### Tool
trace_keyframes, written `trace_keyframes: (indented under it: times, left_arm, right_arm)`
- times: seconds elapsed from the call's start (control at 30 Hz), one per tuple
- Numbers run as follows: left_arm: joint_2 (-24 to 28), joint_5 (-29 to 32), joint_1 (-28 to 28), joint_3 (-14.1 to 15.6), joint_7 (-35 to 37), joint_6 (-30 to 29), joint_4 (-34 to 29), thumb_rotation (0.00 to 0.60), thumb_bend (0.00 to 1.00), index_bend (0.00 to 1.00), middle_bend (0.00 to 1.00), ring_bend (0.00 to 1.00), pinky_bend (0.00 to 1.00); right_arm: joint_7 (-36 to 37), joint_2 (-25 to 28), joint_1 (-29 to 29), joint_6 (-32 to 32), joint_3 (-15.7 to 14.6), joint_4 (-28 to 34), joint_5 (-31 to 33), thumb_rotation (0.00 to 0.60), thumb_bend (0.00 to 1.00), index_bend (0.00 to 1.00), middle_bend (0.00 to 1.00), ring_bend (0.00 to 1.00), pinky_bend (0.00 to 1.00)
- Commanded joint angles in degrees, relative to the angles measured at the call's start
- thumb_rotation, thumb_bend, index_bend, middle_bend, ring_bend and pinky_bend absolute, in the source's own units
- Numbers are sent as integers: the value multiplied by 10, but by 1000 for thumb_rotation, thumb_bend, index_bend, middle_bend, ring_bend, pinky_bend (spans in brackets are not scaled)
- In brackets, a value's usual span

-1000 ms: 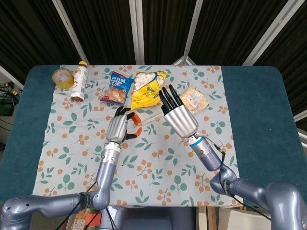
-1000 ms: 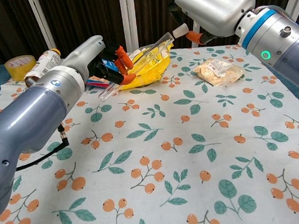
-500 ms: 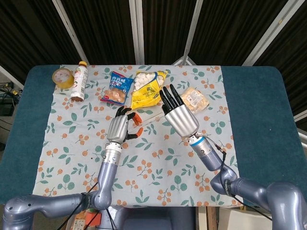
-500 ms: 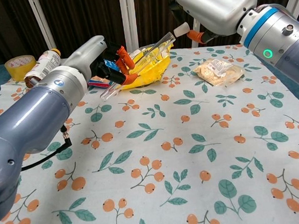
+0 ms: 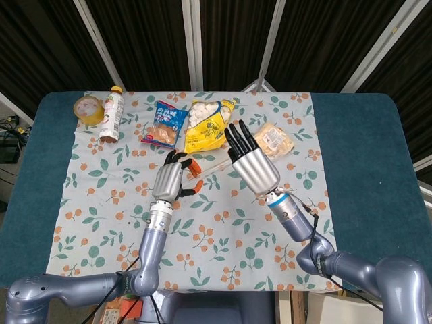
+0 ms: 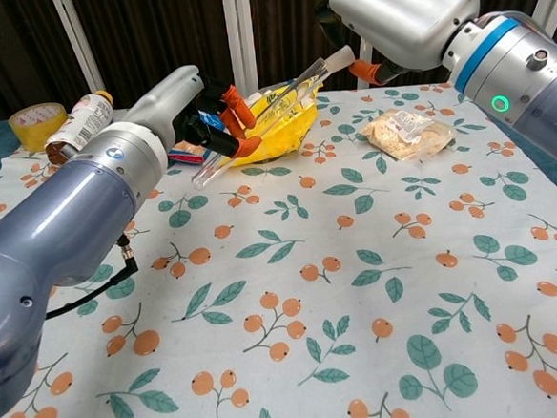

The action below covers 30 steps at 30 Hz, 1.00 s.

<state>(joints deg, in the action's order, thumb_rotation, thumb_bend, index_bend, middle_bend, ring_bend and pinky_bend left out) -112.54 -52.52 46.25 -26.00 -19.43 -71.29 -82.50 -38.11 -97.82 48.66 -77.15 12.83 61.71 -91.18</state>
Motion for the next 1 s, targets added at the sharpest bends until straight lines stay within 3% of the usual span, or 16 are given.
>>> trace_keyframes:
  times: [0.03, 1.0]
  left_arm:
    - [0, 0, 0, 0, 0, 0, 0, 600, 771, 670, 652, 164, 0]
    - [-2, -3, -3, 1, 1, -3, -3, 600, 771, 670, 653, 165, 0]
  right_arm:
    - [0, 0, 0, 0, 1, 0, 0, 600, 397, 684, 187, 13, 0]
    - [-3, 5, -1, 2, 3, 11, 3, 600, 397, 684, 187, 13, 3]
